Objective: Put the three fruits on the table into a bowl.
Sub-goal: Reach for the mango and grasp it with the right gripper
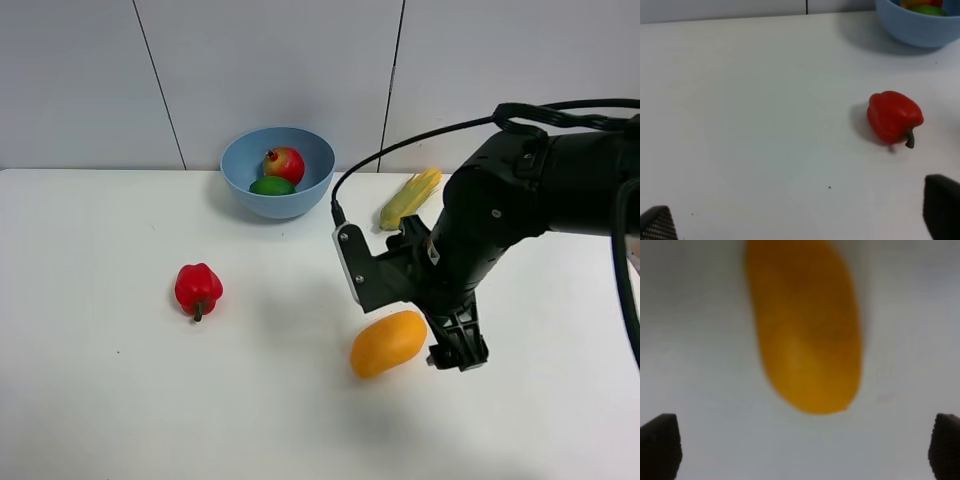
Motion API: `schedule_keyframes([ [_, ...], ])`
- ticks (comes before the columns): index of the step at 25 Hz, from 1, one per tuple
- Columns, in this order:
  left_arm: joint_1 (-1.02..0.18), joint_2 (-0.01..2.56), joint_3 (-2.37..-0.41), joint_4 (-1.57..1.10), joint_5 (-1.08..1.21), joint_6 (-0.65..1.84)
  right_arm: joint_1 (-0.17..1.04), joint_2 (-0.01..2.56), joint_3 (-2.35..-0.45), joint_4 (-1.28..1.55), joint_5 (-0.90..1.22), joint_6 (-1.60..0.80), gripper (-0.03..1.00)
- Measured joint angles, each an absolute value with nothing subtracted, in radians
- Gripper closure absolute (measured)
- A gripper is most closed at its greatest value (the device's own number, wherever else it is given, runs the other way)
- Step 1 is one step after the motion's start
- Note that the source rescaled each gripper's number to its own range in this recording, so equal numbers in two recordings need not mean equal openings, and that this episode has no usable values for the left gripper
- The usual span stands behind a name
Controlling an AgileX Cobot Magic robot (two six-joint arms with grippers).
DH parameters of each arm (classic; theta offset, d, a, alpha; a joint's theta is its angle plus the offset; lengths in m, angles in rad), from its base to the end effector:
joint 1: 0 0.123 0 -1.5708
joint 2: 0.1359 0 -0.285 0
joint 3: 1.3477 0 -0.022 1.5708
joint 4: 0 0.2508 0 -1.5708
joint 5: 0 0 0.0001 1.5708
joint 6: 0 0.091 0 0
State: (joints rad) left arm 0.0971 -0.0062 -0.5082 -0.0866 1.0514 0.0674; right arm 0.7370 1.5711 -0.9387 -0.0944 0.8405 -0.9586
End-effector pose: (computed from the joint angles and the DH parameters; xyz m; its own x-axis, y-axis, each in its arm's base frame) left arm -0.0059 -0.0074 0.2805 -0.4319 -0.0177 -0.9018 -0.0188 0.9998 -0.0106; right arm 0.2126 0.1844 0.2049 0.1839 -0.9822 -0.0383 -0.9654 -0.1731 -0.1949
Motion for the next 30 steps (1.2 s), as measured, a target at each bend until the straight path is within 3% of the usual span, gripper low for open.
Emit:
schedule_keyframes([
  [30,0.097,-0.006,-0.508,-0.087,1.051,0.067,0.737,1.836,-0.938,-0.094,0.643,-0.960,-0.03],
])
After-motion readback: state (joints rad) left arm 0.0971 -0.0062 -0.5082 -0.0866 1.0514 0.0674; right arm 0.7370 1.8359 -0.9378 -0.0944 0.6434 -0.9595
